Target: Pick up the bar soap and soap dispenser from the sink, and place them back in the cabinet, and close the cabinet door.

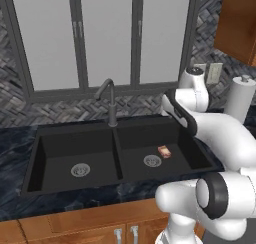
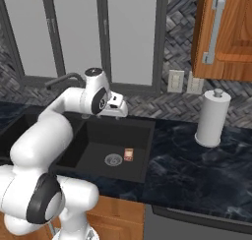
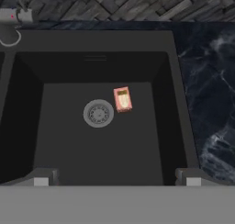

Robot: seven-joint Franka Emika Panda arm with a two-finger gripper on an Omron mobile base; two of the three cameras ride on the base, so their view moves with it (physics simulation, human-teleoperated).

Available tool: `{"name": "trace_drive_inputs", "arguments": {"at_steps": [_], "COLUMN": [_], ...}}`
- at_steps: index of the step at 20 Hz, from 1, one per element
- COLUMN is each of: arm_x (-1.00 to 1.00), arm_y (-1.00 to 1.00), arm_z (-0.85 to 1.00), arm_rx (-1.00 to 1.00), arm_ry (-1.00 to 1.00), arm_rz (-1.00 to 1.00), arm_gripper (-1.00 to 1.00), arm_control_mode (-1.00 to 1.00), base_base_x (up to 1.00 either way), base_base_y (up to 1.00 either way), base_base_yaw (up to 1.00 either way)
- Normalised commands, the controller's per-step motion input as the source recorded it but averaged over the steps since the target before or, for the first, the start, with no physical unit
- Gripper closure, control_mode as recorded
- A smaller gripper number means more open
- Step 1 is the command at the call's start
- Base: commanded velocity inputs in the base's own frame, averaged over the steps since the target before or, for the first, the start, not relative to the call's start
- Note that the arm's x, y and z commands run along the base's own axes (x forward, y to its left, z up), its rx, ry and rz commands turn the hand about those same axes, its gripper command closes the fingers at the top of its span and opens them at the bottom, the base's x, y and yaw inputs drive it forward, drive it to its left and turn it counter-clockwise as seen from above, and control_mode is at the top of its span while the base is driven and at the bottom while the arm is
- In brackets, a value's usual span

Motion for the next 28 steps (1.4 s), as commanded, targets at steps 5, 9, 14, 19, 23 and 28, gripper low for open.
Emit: {"name": "trace_drive_inputs", "arguments": {"at_steps": [5,9,14,19,23,28], "arm_x": [0.22,0.23,0.26,0.32,0.31,0.24], "arm_y": [-0.15,-0.13,-0.1,-0.01,0.0,0.0], "arm_z": [-0.52,-0.55,-0.54,-0.51,-0.45,-0.37], "arm_rx": [0.0,0.0,0.0,0.0,0.0,0.0], "arm_ry": [0.0,0.0,0.0,0.0,0.0,0.0], "arm_rz": [0.0,0.0,0.0,0.0,0.0,0.0], "arm_gripper": [-1.0,-1.0,-1.0,-1.0,-1.0,-1.0], "arm_control_mode": [-1.0,-1.0,-1.0,-1.0,-1.0,-1.0], "base_base_x": [0.0,0.0,0.0,0.0,0.0,0.0], "base_base_y": [0.0,0.0,0.0,0.0,0.0,0.0], "base_base_yaw": [0.0,0.0,0.0,0.0,0.0,0.0]}}
